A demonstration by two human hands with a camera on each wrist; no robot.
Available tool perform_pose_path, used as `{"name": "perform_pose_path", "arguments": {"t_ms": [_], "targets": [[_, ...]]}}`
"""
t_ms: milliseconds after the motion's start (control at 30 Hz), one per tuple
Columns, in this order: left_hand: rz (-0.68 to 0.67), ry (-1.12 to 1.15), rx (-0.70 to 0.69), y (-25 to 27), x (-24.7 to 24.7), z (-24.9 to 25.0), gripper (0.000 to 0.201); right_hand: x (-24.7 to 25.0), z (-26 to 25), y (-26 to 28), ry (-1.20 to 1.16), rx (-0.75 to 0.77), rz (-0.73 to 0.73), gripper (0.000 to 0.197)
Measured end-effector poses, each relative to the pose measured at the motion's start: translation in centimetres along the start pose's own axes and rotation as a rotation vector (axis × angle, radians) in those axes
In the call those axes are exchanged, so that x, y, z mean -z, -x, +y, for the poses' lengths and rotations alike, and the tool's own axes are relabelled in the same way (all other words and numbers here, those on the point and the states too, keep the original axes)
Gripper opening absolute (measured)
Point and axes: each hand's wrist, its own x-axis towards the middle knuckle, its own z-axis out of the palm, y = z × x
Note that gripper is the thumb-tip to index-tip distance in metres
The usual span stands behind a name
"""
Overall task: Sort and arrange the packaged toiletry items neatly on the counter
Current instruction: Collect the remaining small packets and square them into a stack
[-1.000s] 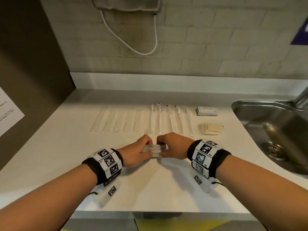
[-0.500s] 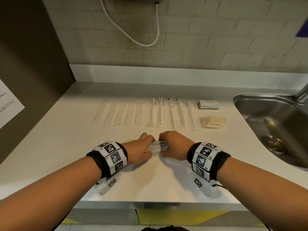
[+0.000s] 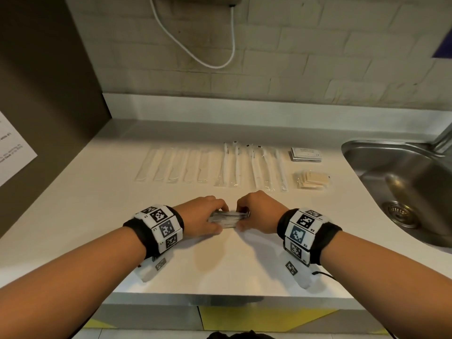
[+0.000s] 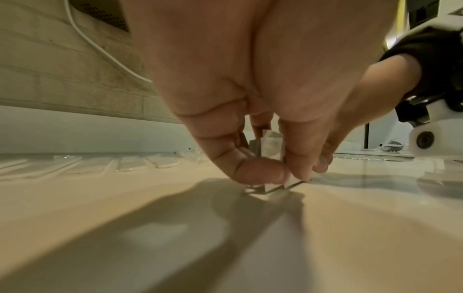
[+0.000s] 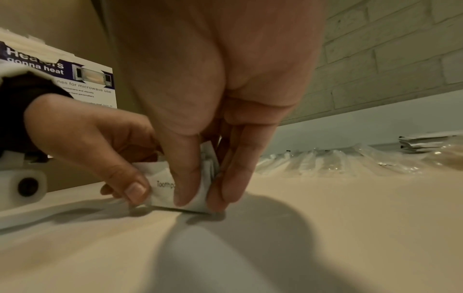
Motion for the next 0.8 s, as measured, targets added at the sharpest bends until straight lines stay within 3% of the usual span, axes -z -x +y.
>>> {"name": "perform_pose_path", "arguments": {"t_ms": [300,400,800], "targets": [[0.064,0.013,0.001,-0.2,-0.1,-0.4,0.047,-0.8,0.0,-0.4,0.06,0.015,-0.026,0.012],[0.08,0.051,0.018,-0.3,-0.2,-0.6,0.045,-0.9,0.0,-0.5,0.039,0.023,-0.018,0.023],[-0.015,-0.054,0.026,-0.8,-0.9,-0.1,0.06,-0.8,0.0,-0.7,0.06,0.034,-0.038,0.019]]}}
